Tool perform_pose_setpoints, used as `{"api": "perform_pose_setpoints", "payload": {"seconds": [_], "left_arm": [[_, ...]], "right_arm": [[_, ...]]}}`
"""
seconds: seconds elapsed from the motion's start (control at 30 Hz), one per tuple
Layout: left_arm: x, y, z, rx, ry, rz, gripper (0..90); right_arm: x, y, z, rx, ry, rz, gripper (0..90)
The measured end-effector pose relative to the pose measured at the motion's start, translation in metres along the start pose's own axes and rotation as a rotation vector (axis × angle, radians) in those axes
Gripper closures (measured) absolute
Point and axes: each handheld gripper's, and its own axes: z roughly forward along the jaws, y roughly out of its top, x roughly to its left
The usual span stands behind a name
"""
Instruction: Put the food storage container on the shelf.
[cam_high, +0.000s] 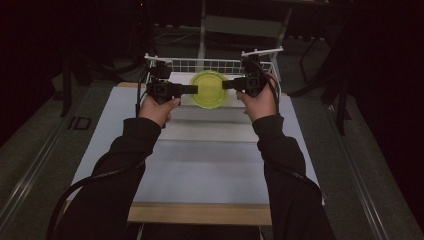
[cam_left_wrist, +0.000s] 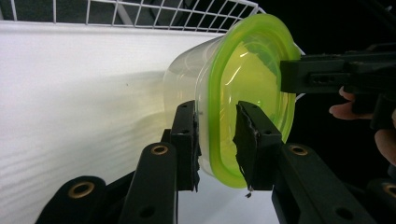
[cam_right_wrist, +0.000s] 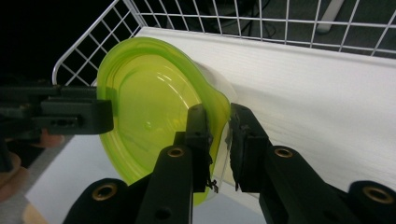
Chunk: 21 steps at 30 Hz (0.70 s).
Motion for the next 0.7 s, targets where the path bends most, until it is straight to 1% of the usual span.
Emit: {"api": "perform_pose_setpoints", "payload": {"seconds": [0.03,0.07,0.1,0.17,0.2,0.23,0.27,0.3,0.33,0.4,0.43,0.47,0.5,0.57,0.6,0.63,0.67,0.7], "left_arm": [[0.0,0.001,0.001,-0.003,0.006,-0.003,69.1],[0.0,0.001,0.001,-0.003,0.006,-0.003,66.8],[0.001,0.003,0.004,0.007,0.013,0.003,66.8],[0.001,0.003,0.005,0.005,0.021,0.0,64.7],[0.0,0.004,0.008,0.002,0.016,-0.007,64.7],[0.0,0.004,0.008,0.002,0.016,-0.007,62.8],[0.0,0.004,0.01,-0.002,0.016,-0.01,58.8],[-0.001,0.004,0.013,-0.009,0.022,-0.011,55.1],[-0.001,0.004,0.013,-0.009,0.022,-0.011,54.4],[0.001,0.005,0.015,-0.022,0.045,-0.008,53.5],[0.004,0.005,0.017,-0.031,0.059,-0.014,46.2],[0.004,0.005,0.017,-0.031,0.059,-0.014,43.4],[0.005,0.005,0.017,-0.04,0.072,-0.022,42.9],[0.007,0.007,0.015,-0.052,0.087,-0.039,42.8],[0.006,0.007,0.014,-0.054,0.1,-0.027,39.2],[0.005,0.007,0.012,-0.068,0.119,-0.011,39.2],[0.004,0.007,0.01,-0.077,0.124,0.001,39.2],[0.004,0.007,0.007,-0.084,0.122,-0.002,37.8]], "right_arm": [[-0.002,0.002,0.001,0.009,0.001,0.011,78.1],[-0.003,0.004,0.002,0.016,-0.001,0.012,77.0],[-0.003,0.006,0.004,0.017,-0.004,0.01,71.2],[-0.004,0.009,0.007,0.031,-0.009,0.009,63.3],[-0.005,0.009,0.008,0.015,-0.015,0.007,60.3],[-0.005,0.009,0.008,0.015,-0.015,0.007,60.3],[-0.007,0.01,0.008,-0.011,-0.006,0.016,55.8],[-0.008,0.01,0.009,-0.017,0.0,0.024,53.0],[-0.008,0.01,0.009,-0.017,0.0,0.024,53.0],[-0.012,0.009,0.011,-0.011,0.003,0.043,51.6],[-0.013,0.007,0.01,-0.02,0.007,0.052,50.2],[-0.013,0.007,0.01,-0.02,0.007,0.052,50.2],[-0.014,0.004,0.01,-0.024,0.024,0.059,48.6],[-0.013,0.003,0.009,-0.028,0.021,0.055,48.5],[-0.011,0.0,0.009,-0.023,0.033,0.045,46.9],[-0.011,0.0,0.009,-0.023,0.033,0.045,46.9],[-0.01,-0.002,0.008,-0.03,0.038,0.039,46.6],[-0.005,-0.005,0.006,-0.027,0.038,0.016,45.7]]}}
